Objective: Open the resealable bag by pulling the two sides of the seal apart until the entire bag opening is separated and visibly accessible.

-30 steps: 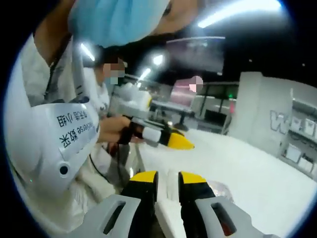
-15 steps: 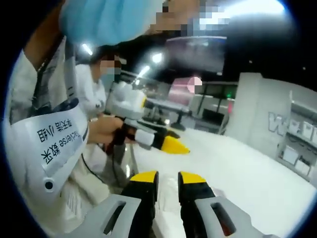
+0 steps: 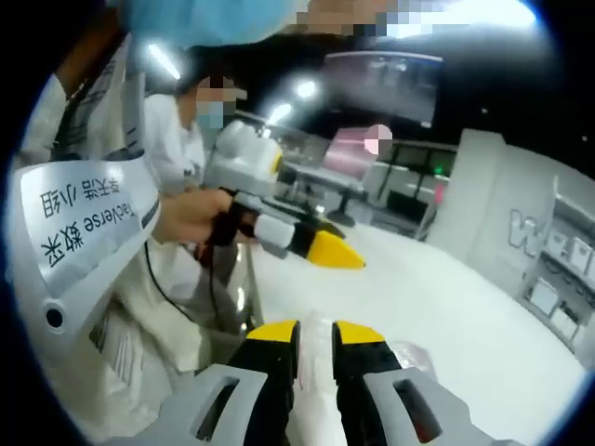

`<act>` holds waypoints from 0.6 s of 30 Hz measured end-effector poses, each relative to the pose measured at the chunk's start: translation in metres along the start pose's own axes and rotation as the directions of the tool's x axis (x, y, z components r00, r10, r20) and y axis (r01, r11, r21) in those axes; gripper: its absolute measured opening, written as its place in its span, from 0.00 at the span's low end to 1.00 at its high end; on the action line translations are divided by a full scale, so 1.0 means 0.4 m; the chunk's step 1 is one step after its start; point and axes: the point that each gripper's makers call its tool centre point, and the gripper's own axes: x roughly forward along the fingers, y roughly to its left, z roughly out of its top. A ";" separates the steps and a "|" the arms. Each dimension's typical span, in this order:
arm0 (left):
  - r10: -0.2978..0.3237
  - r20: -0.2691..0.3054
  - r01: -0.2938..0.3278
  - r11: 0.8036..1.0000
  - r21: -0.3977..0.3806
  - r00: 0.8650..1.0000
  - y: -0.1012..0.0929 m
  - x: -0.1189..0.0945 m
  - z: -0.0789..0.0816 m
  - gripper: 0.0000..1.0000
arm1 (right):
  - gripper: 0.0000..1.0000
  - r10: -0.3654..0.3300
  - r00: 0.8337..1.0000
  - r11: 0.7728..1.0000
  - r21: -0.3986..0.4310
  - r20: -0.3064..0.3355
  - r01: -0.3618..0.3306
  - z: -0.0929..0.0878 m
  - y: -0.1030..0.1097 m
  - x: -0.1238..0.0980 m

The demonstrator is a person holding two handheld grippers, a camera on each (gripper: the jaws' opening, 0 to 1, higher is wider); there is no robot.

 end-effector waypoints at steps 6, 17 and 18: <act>-0.003 -0.004 0.003 1.000 0.002 1.000 -0.002 0.000 -0.003 0.77 | 0.05 0.002 1.000 1.000 0.027 -0.003 -0.002 0.020 -0.001 -0.019; -0.004 -0.013 0.004 1.000 0.010 1.000 -0.006 0.002 -0.006 0.77 | 0.01 -0.005 1.000 0.998 0.059 -0.009 0.005 0.015 0.004 -0.017; -0.005 -0.013 0.005 1.000 0.011 1.000 -0.007 0.002 -0.005 0.77 | 0.00 -0.005 1.000 0.998 0.060 -0.012 0.006 0.015 0.004 -0.017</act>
